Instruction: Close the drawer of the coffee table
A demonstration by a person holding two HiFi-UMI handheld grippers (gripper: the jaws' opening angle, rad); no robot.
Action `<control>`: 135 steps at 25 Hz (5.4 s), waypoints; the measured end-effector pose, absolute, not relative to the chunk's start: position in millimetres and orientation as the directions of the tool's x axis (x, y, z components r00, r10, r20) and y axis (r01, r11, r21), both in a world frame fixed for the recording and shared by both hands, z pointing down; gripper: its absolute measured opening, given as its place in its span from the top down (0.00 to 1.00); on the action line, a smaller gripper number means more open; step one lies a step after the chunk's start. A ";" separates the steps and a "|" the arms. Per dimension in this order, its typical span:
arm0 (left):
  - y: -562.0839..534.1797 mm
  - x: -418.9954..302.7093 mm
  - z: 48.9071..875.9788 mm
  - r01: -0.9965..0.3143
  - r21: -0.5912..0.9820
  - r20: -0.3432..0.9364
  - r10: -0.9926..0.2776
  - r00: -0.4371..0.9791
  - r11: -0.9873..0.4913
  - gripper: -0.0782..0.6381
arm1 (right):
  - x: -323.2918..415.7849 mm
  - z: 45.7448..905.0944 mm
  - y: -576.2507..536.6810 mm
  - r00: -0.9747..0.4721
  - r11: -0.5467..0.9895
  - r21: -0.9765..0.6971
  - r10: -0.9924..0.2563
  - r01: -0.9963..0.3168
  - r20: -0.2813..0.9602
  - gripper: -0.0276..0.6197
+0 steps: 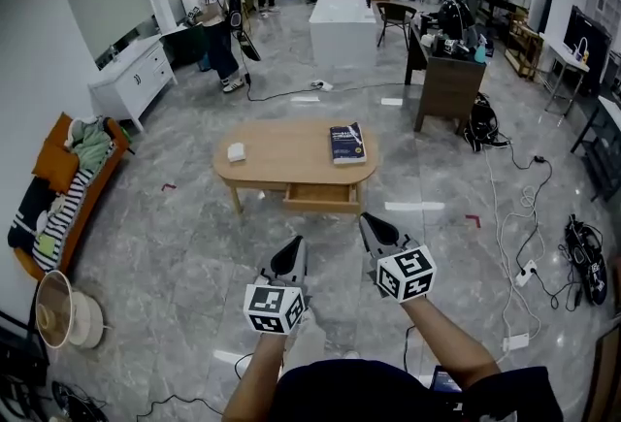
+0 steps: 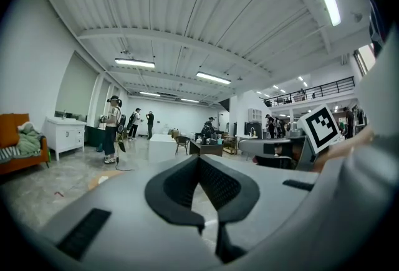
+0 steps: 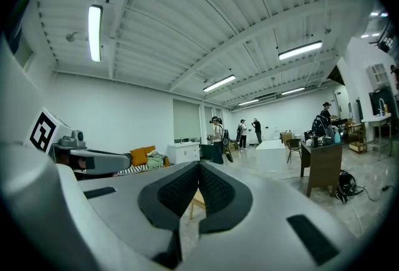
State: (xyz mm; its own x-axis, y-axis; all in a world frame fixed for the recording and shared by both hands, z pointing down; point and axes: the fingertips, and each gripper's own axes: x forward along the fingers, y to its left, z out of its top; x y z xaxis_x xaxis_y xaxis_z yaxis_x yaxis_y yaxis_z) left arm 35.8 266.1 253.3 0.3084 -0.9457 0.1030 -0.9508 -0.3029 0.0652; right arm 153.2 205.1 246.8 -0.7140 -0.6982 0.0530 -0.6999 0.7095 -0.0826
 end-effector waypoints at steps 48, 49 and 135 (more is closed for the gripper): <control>52.1 -70.0 232.9 -0.926 0.111 0.088 -0.925 0.370 -0.360 0.89 | 45.4 236.5 2.9 -0.676 0.669 -0.094 -0.733 -0.737 0.081 0.94; 48.4 -74.5 234.7 -0.925 0.115 0.089 -0.923 0.373 -0.363 0.89 | 40.4 237.3 -1.0 -0.675 0.669 -0.093 -0.733 -0.738 0.084 0.94; -141.0 -96.5 344.0 -0.892 0.197 0.184 -0.878 0.442 -0.407 0.89 | 7.9 330.9 -197.1 -0.691 0.694 -0.084 -0.685 -0.715 0.231 0.94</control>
